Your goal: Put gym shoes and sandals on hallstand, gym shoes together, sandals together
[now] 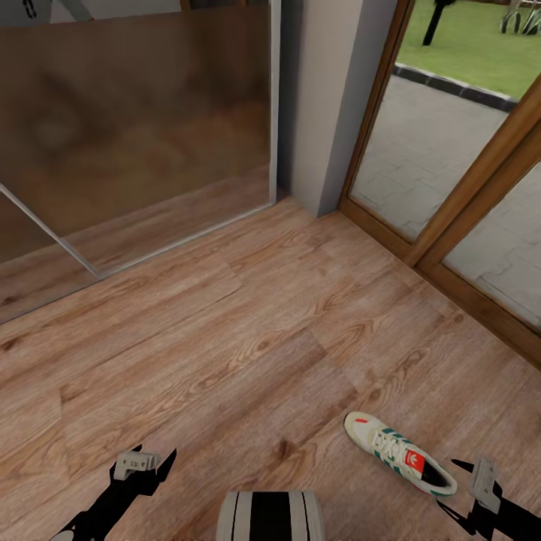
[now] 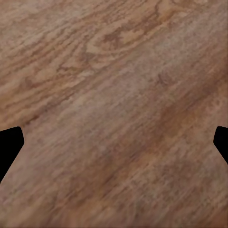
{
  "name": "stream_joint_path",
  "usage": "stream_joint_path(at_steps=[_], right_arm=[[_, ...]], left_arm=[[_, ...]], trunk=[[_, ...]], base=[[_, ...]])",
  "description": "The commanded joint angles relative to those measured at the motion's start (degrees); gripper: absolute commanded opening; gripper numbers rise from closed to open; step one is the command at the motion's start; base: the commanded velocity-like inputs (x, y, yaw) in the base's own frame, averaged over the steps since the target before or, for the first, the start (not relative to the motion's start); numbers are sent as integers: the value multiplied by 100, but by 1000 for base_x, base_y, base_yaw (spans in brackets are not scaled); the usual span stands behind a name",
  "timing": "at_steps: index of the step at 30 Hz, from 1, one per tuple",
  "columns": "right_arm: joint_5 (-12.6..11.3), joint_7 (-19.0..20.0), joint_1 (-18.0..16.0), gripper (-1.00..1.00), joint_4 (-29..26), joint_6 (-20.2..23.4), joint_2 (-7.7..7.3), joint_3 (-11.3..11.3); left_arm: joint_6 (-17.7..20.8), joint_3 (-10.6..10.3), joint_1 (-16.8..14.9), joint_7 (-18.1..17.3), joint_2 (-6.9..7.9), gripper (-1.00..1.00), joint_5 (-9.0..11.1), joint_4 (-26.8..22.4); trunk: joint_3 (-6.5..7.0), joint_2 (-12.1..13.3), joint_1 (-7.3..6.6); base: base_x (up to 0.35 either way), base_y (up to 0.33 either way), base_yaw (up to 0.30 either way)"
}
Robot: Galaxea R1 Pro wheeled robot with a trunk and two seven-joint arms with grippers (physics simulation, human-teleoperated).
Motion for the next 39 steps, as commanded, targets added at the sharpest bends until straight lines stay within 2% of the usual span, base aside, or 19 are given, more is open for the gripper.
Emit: stream_joint_path(at_steps=[1,22,29,30,31,33,34,36,37,39], right_arm=[[-1,0,0,100,0,0,0,-1],[-7,-9,0,100,-3,0,-5,-13],[-13,-10,0,100,-4,0,-5,-16],[-13,-11,0,100,-4,0,-5,-18],[-13,-11,0,100,-4,0,-5,-18],[-16,-11,0,100,-4,0,-2,-20],[-16,-11,0,100,-4,0,-2,-20],[-20,-11,0,100,-5,0,1,-21],[-20,-11,0,100,-5,0,1,-21],[-22,-11,0,100,-5,0,2,-22]], left_arm=[[0,0,0,0,0,100,0,0],[7,4,-2,-30,8,100,7,-84],[52,4,15,-127,1,100,15,-661],[68,5,35,-165,0,100,16,-899],[68,5,35,-165,0,100,16,-899],[147,6,98,-245,-1,100,15,-1386],[147,6,98,-245,-1,100,15,-1386],[343,9,164,-321,6,100,8,-1825],[343,9,164,-321,6,100,8,-1825],[604,24,201,-404,39,100,2,-2145]], trunk=[[-9,0,0],[-165,0,0],[-179,0,0],[-180,0,0],[-181,0,0],[-183,0,0],[-183,0,0],[-185,0,0],[-185,0,0],[-186,0,0]], base=[[0,0,0],[0,0,0],[0,0,0],[0,0,0],[0,0,0],[0,0,0],[0,0,0],[0,0,0],[0,0,0],[0,0,0]])
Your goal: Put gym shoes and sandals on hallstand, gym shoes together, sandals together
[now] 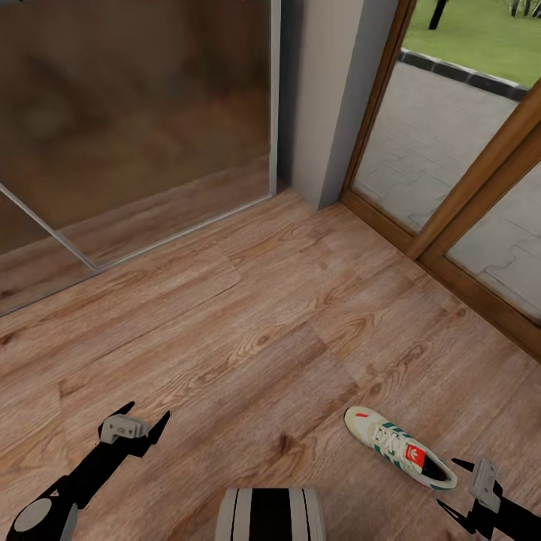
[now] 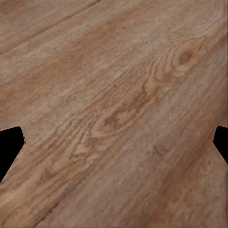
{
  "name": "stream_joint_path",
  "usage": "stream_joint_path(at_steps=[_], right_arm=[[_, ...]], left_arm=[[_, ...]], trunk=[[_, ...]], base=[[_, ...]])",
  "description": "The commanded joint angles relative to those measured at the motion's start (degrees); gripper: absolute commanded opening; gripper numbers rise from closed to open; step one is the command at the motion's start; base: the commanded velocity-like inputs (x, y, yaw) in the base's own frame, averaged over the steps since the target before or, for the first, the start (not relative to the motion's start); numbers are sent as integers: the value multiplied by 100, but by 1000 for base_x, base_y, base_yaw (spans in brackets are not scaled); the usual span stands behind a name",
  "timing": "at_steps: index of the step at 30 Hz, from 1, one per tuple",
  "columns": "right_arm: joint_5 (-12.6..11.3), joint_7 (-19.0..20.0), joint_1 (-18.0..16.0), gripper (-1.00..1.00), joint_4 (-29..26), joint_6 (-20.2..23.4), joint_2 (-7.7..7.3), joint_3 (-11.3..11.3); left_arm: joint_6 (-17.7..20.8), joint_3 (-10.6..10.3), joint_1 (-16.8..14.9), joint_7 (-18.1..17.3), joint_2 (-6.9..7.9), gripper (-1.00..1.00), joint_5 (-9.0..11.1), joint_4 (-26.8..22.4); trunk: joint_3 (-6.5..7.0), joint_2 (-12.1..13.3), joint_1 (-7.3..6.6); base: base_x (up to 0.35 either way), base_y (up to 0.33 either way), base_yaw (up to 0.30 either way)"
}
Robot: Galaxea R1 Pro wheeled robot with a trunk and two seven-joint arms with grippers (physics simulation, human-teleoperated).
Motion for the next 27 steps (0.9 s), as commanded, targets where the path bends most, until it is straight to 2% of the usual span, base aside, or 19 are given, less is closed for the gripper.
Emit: stream_joint_path(at_steps=[1,5,7,8,12,17,19,27], right_arm=[[0,0,0,100,0,0,0,0],[-1,1,0,100,0,0,3,0],[-2,2,0,100,-3,0,8,-1],[-2,2,0,100,-3,0,8,-1],[-3,5,0,100,-8,0,14,-1],[-3,6,0,100,-11,0,20,-1],[-3,7,0,100,-14,0,22,-1],[-7,5,0,100,-16,3,21,-1]], left_arm=[[5,0,1,-2,1,100,-2,-5],[210,34,17,-121,84,100,4,-221],[336,84,31,-289,211,100,25,-352],[336,84,31,-289,211,100,25,-352],[422,206,47,-574,367,100,103,-455],[406,317,53,-720,423,100,215,-488],[349,410,60,-822,456,100,374,-507],[257,512,75,-936,504,100,666,-526]], trunk=[[0,0,0],[-1,0,0],[-2,0,0],[-2,0,0],[-2,0,0],[-2,0,0],[-2,0,0],[-2,0,0]], base=[[0,0,0],[0,0,0],[0,0,0],[0,0,0],[0,0,0],[0,0,0],[0,0,0],[0,0,0]])
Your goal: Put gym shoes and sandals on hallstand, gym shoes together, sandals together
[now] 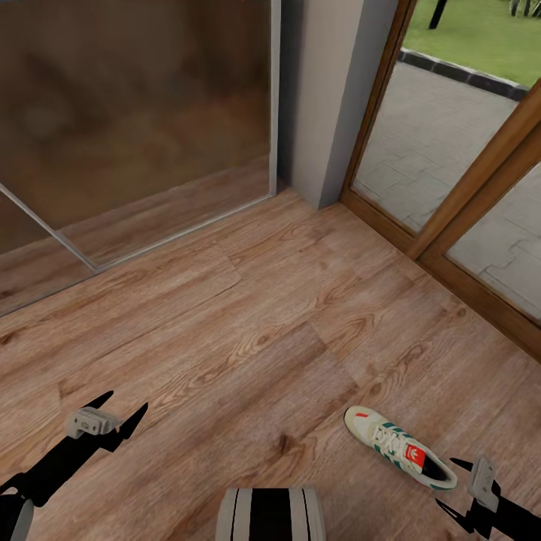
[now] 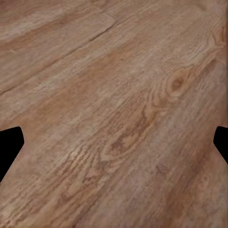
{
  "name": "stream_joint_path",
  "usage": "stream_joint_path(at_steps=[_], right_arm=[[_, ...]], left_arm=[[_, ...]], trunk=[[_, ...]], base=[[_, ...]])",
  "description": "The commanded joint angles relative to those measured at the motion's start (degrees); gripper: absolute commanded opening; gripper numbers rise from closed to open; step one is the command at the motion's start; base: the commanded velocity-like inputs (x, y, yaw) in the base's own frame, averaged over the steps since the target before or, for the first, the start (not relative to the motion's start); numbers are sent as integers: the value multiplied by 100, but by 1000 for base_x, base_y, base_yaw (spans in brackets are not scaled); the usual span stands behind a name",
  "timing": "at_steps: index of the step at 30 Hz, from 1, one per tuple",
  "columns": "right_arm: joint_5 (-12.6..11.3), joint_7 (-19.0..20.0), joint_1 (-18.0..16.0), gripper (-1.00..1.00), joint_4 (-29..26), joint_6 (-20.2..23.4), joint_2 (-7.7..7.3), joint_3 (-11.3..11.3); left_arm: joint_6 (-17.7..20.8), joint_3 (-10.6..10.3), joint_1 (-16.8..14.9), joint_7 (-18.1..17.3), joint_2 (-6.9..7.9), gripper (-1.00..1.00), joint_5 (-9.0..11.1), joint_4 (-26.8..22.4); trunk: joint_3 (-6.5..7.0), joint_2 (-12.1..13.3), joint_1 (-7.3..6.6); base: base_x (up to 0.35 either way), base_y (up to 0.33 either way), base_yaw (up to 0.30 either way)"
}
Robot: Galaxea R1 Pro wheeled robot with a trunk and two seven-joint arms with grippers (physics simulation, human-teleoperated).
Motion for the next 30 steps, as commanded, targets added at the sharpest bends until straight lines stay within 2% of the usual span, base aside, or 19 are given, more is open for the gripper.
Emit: stream_joint_path(at_steps=[1,9,30], right_arm=[[-1,-1,0,100,0,1,0,0],[-4,-5,0,100,-7,4,-6,0],[-6,-13,-8,100,-17,8,-35,-8]], left_arm=[[-13,20,3,-24,10,100,45,-1],[-53,76,16,-200,39,100,164,0],[-254,44,30,-420,24,100,179,220]], trunk=[[0,0,0],[0,0,0],[0,0,0]], base=[[0,0,0],[0,0,0],[0,0,0]])
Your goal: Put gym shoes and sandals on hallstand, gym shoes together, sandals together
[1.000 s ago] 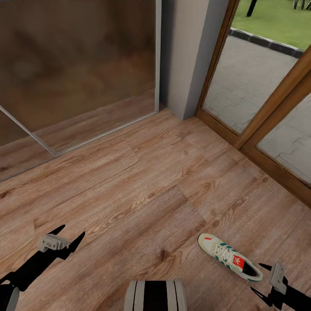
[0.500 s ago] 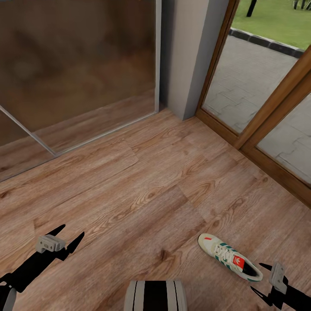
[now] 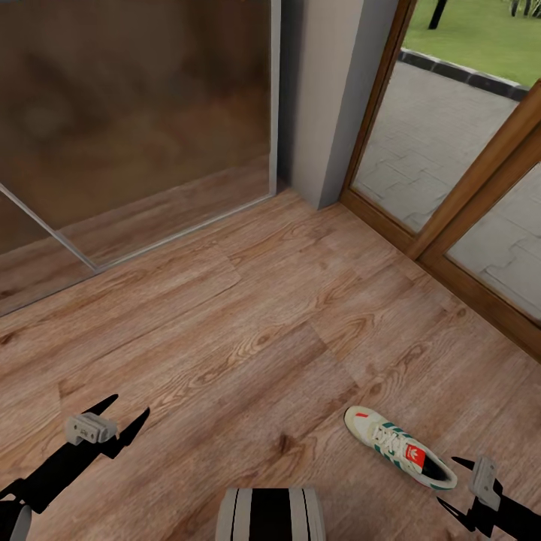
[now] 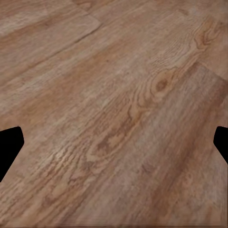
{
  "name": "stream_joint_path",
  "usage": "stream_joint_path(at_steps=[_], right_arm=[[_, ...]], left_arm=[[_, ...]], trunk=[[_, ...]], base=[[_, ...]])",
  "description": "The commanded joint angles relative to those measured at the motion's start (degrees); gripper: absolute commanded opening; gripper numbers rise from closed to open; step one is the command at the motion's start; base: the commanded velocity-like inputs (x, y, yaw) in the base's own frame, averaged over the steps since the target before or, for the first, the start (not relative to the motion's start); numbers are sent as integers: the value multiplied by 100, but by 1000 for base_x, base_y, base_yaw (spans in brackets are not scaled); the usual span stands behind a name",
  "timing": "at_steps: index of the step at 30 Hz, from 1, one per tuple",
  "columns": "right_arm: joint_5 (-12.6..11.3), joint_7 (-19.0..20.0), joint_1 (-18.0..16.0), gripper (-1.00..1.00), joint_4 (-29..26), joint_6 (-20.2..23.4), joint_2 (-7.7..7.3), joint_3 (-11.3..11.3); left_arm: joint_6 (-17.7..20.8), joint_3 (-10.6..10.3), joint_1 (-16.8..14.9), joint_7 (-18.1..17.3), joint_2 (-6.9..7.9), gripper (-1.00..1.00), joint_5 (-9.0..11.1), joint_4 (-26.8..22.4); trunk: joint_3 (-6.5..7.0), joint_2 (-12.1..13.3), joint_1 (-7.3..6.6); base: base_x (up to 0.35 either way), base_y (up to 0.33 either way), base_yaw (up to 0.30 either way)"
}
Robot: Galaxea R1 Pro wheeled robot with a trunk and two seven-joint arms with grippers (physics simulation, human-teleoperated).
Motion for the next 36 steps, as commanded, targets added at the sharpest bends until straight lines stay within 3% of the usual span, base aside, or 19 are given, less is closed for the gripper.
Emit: stream_joint_path(at_steps=[1,15,24,36], right_arm=[[0,0,0,100,0,0,0,0],[0,0,-7,100,-8,-2,-13,-1],[0,-1,-14,100,-10,-3,-17,-1],[7,10,-128,100,-21,29,-18,0]], left_arm=[[-1,0,0,0,0,100,1,1],[-121,-14,2,-66,9,100,-1,144],[-147,-10,3,-377,15,100,-2,169],[-163,-5,3,-544,10,100,-5,176]], trunk=[[0,0,0],[0,0,0],[0,0,0],[-9,0,0]], base=[[0,0,0],[0,0,0],[0,0,0],[0,0,0]])
